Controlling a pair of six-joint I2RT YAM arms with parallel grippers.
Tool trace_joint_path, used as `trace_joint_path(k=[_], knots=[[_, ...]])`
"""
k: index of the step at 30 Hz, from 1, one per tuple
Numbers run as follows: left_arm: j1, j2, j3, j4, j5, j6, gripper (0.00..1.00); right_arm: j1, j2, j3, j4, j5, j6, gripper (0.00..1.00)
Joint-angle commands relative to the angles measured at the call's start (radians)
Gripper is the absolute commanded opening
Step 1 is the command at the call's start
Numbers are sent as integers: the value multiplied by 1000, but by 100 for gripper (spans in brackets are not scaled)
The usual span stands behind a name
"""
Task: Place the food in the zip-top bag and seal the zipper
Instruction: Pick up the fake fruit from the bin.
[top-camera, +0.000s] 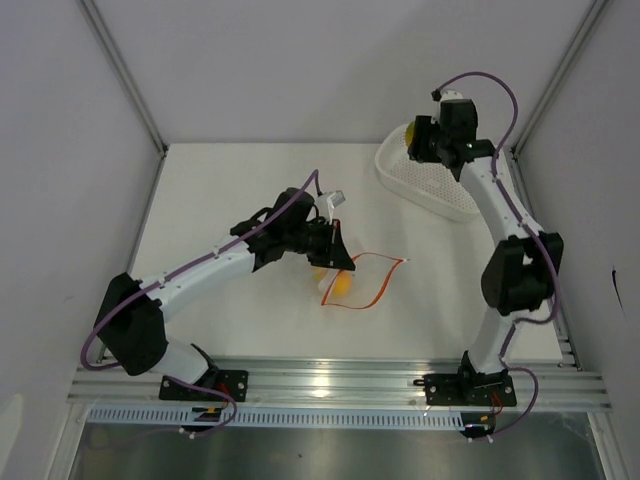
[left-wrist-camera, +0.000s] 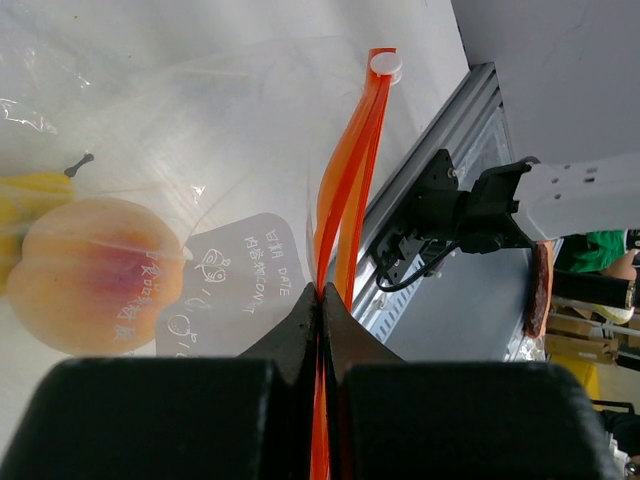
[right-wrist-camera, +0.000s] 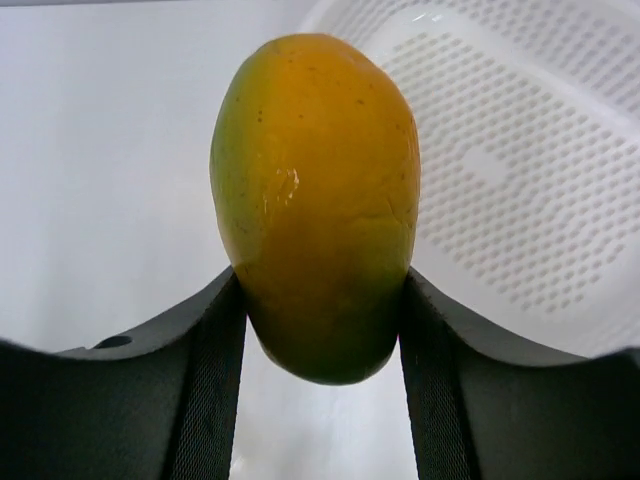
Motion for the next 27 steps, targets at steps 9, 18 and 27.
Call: trace_joint_path(k=[9, 18, 27], knots=[[4, 29, 85, 47, -40, -45, 1, 287, -714, -536, -118, -185, 313, 0], [4, 23, 125, 47, -69, -48, 1, 366, -1062, -726, -316, -301, 387, 0], [-4, -12, 55, 131, -79, -99, 1, 369, -1138, -792, -366, -393, 417, 0]])
